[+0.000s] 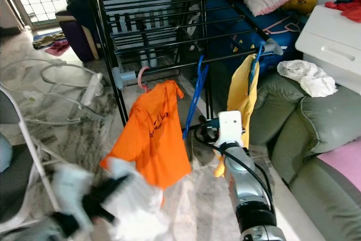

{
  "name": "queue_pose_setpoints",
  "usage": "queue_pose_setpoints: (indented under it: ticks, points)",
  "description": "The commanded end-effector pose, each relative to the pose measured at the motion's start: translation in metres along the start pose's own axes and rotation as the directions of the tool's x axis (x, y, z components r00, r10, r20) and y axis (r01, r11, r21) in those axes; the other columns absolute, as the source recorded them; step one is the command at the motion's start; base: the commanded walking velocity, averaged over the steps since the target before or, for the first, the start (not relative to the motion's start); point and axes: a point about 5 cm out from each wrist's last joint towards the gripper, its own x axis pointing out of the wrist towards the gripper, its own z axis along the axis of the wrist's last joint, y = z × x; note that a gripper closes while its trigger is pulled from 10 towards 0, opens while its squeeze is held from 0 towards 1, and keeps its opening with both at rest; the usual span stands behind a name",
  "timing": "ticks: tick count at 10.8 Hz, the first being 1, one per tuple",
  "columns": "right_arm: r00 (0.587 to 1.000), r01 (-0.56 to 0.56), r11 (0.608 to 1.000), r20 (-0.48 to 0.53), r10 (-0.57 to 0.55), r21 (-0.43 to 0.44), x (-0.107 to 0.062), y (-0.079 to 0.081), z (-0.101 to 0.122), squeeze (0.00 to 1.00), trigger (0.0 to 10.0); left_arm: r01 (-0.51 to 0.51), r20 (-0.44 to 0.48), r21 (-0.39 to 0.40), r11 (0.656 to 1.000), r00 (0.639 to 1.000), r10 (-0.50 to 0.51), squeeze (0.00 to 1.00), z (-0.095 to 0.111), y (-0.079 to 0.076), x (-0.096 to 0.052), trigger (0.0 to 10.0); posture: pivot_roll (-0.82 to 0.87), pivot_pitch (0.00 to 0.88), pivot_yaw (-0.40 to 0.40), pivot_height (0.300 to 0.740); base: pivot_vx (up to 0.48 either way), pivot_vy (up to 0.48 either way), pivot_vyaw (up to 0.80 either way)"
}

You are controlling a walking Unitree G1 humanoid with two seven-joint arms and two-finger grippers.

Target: Hang hanger

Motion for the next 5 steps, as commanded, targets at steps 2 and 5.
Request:
queue_pose_setpoints:
  ticks: [2, 5]
  points:
    - [1.000, -0.020, 1.000, 0.007, 0.020, -0.007, 0.006, 0.004, 0.007, 0.00, 10.0, -0.312, 0.119, 0.018, 0.950, 0.944, 0.308, 0.00, 0.015, 0.038, -0.010, 10.0, 0.08, 0.027, -0.027, 0.740, 0.000, 0.000, 0.00]
    - [0.999, -0.029, 1.000, 0.029, 0.030, -0.011, 0.008, 0.008, 0.013, 0.00, 10.0, -0.460, 0.146, -0.032, 0.887, 0.876, 0.459, 0.00, 0.014, 0.060, 0.003, 10.0, 0.05, 0.016, -0.017, 0.740, 0.000, 0.000, 0.00]
